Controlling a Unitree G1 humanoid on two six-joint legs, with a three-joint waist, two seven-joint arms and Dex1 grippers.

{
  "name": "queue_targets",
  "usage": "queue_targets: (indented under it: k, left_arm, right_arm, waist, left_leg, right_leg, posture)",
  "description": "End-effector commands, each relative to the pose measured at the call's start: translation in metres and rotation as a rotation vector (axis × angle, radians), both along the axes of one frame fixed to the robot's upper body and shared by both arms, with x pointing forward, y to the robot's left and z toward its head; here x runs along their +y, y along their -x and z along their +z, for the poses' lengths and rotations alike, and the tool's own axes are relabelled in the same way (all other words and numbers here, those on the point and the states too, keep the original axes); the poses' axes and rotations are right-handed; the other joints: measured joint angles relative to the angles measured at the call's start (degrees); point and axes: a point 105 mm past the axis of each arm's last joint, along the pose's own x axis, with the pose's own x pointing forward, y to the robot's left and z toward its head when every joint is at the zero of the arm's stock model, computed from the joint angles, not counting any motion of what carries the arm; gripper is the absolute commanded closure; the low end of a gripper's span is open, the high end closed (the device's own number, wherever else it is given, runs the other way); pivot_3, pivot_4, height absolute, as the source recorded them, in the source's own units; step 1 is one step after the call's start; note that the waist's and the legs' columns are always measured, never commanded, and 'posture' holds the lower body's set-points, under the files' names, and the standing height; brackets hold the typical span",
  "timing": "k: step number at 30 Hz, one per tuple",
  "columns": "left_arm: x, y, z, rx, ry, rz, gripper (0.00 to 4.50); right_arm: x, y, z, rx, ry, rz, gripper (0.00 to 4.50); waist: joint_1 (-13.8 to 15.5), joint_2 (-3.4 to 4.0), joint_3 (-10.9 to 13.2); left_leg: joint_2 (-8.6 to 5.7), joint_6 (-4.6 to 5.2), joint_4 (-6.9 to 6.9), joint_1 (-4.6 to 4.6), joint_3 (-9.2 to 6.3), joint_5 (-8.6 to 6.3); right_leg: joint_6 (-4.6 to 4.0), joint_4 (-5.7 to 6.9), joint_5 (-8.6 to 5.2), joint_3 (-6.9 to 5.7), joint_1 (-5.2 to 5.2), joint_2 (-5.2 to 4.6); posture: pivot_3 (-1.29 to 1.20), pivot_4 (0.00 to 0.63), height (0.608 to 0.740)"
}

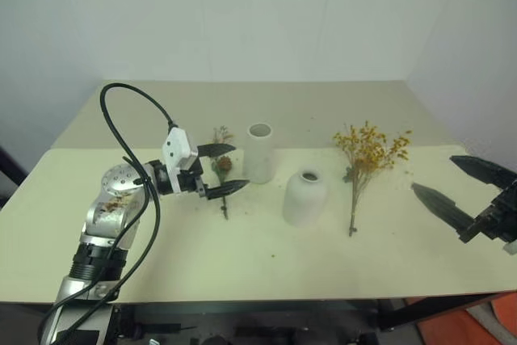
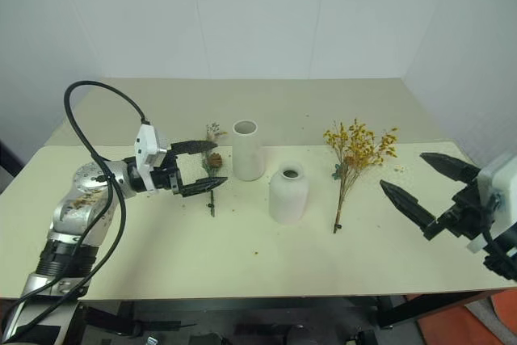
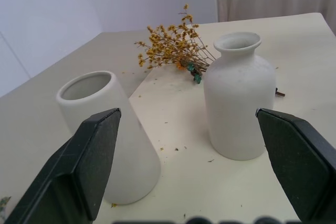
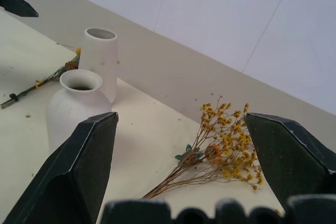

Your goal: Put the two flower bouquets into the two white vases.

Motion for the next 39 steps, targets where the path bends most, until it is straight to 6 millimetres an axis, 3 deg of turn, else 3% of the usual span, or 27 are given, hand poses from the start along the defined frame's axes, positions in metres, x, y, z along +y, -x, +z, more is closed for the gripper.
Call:
queue_targets:
  k: [1, 8, 12, 21, 32, 39]
  left_arm:
    - [0.012, 0.009, 0.015, -0.046, 0.011, 0.019, 0.00]
    - [0.020, 0.017, 0.017, -0.027, 0.024, 0.038, 0.00]
    - [0.021, 0.020, 0.017, -0.020, 0.021, 0.050, 0.00]
    - [0.009, 0.014, 0.030, 0.026, -0.019, -0.021, 0.00]
    - [-0.020, 0.000, 0.053, 0.038, -0.084, -0.193, 0.00]
    - [-0.056, -0.010, 0.079, 0.006, -0.078, -0.295, 0.00]
  right_arm:
    - [-0.001, -0.006, 0.002, 0.038, -0.013, 0.034, 0.03]
    - [0.004, -0.016, -0.001, 0.102, 0.003, 0.102, 0.03]
    - [-0.004, -0.032, -0.009, 0.176, 0.037, 0.016, 0.03]
    - [-0.002, -0.048, -0.005, 0.251, 0.045, -0.015, 0.03]
    - [-0.016, -0.080, -0.010, 0.456, -0.023, -0.242, 0.03]
    - [-0.016, -0.099, -0.016, 0.744, -0.200, -0.316, 0.03]
  waist:
    - [0.0, 0.00, 0.0]
    - [0.1, 0.00, 0.0]
    - [0.1, 0.00, 0.0]
    - [0.2, -0.01, 0.0]
    - [0.0, -0.01, 0.0]
    - [0.0, -0.01, 0.0]
  left_leg:
    - [-0.01, 0.00, 0.00, 0.00, 0.01, 0.00]
    - [0.00, 0.00, 0.01, -0.01, 0.01, 0.00]
    - [-0.01, 0.00, 0.02, -0.01, 0.02, 0.00]
    - [-0.01, 0.00, 0.01, -0.04, 0.01, 0.00]
    - [-0.03, 0.00, 0.01, -0.11, 0.02, 0.00]
    - [-0.05, 0.01, 0.03, -0.25, 0.00, 0.00]
  right_leg:
    - [0.00, 0.00, 0.00, 0.01, 0.00, -0.01]
    - [0.00, 0.00, 0.00, 0.00, 0.00, -0.02]
    - [0.00, -0.01, 0.00, 0.00, -0.01, -0.03]
    - [0.00, 0.00, 0.00, -0.01, -0.05, -0.02]
    - [-0.02, 0.00, 0.01, 0.00, -0.14, -0.01]
    - [-0.03, -0.02, 0.03, -0.03, -0.23, -0.03]
  posture:
    - [0.00, 0.150, 0.740]
    - [0.00, 0.150, 0.740]
    - [0.00, 0.150, 0.740]
    - [0.00, 0.150, 0.740]
    - [0.00, 0.150, 0.740]
    - [0.00, 0.150, 0.740]
